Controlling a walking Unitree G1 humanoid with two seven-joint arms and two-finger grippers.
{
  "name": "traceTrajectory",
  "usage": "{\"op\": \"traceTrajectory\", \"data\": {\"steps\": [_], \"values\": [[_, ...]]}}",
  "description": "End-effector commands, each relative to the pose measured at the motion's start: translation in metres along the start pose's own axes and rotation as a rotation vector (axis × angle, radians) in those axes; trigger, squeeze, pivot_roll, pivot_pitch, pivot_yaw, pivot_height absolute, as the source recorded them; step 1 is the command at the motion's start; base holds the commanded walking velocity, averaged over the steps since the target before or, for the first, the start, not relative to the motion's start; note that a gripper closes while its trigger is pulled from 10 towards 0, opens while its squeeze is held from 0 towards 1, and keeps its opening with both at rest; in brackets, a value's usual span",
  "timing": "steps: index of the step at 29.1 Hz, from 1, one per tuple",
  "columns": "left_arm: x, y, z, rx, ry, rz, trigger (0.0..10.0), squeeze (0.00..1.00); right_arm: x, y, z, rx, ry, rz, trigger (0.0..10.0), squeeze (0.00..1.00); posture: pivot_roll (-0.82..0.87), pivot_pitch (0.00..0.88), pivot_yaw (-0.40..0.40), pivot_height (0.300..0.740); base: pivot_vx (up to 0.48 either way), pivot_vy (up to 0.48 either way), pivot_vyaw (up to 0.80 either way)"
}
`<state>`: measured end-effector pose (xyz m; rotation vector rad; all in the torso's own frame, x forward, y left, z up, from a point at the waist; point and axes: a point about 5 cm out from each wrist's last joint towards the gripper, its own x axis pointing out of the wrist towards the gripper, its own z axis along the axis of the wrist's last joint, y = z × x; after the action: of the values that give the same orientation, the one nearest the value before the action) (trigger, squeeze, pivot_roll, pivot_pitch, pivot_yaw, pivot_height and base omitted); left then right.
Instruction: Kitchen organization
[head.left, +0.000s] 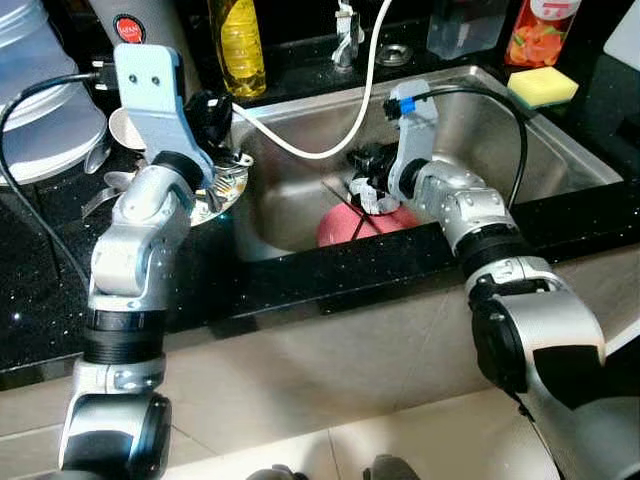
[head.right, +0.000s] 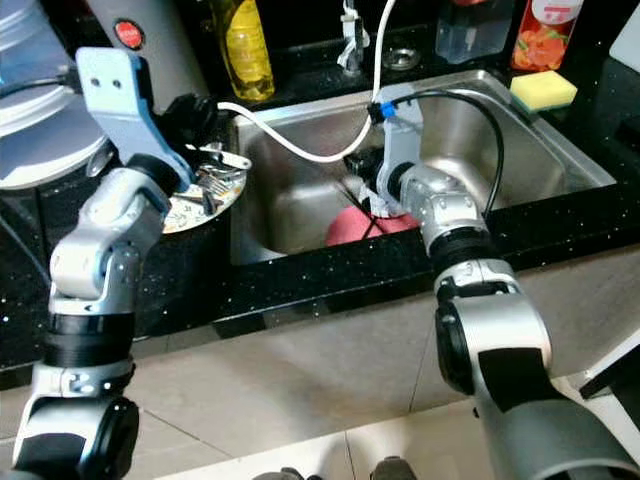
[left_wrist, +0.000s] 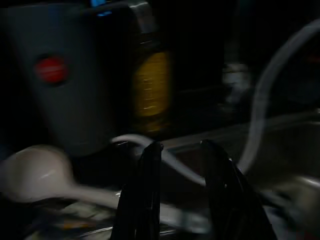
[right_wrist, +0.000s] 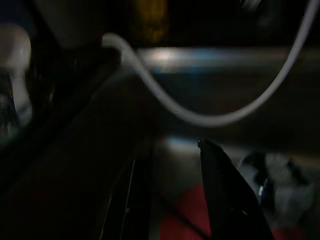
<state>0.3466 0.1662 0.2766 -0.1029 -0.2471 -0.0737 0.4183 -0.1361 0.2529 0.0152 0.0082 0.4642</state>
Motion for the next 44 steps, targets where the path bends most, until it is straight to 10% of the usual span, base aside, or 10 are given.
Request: {"op": "traceTrajectory", "data": {"steps": [1,4,8,12,21,22,28,29,36,44], "values": [[0.001,0.022,-0.006,0.015,0.037,0.154,10.0,0.0,0.001,-0.001,0.019,-0.006,-0.083,-0.012,10.0,0.0,-0.04,0.067,0.067,0.74,0.0,0.0,0.0],[0.001,0.027,-0.006,0.017,0.04,0.19,10.0,0.0,0.001,-0.001,0.022,-0.012,-0.096,-0.018,10.0,0.0,-0.04,0.067,0.067,0.74,0.0,0.0,0.0],[-0.011,0.088,-0.005,0.183,0.139,0.623,10.0,0.0,-0.004,-0.009,0.03,0.0,-0.145,-0.037,10.0,0.0,-0.03,0.074,0.072,0.74,0.0,0.0,0.0],[-0.029,0.127,-0.021,0.206,0.29,0.826,10.0,0.0,-0.005,-0.01,0.026,-0.005,-0.142,-0.043,10.0,0.0,-0.03,0.077,0.077,0.74,0.0,0.0,0.0],[-0.04,0.143,-0.039,0.176,0.384,0.892,10.0,0.0,-0.004,-0.01,0.026,-0.004,-0.148,-0.041,10.0,0.0,-0.03,0.08,0.078,0.74,0.0,0.0,0.0],[-0.042,0.143,-0.043,0.165,0.4,0.902,10.0,1.0,-0.003,-0.009,0.025,-0.004,-0.146,-0.039,10.0,0.0,-0.02,0.08,0.078,0.74,0.0,0.0,0.0],[-0.046,0.148,-0.052,0.048,0.442,0.956,10.0,1.0,-0.002,-0.008,0.026,-0.006,-0.146,-0.032,10.0,0.0,-0.03,0.08,0.075,0.74,0.0,0.0,0.0],[-0.049,0.151,-0.055,0.003,0.449,0.992,10.0,0.0,-0.003,-0.008,0.026,-0.007,-0.147,-0.032,10.0,0.0,-0.03,0.079,0.074,0.74,0.0,0.0,0.0],[-0.056,0.156,-0.069,-0.231,0.502,1.031,10.0,0.0,-0.002,-0.009,0.027,-0.011,-0.148,-0.031,10.0,0.0,-0.03,0.078,0.071,0.74,0.0,0.0,0.0],[-0.058,0.153,-0.081,-0.213,0.604,0.98,8.5,0.0,-0.002,-0.008,0.028,-0.013,-0.151,-0.027,10.0,0.0,-0.03,0.078,0.074,0.74,0.0,0.0,0.0]]}}
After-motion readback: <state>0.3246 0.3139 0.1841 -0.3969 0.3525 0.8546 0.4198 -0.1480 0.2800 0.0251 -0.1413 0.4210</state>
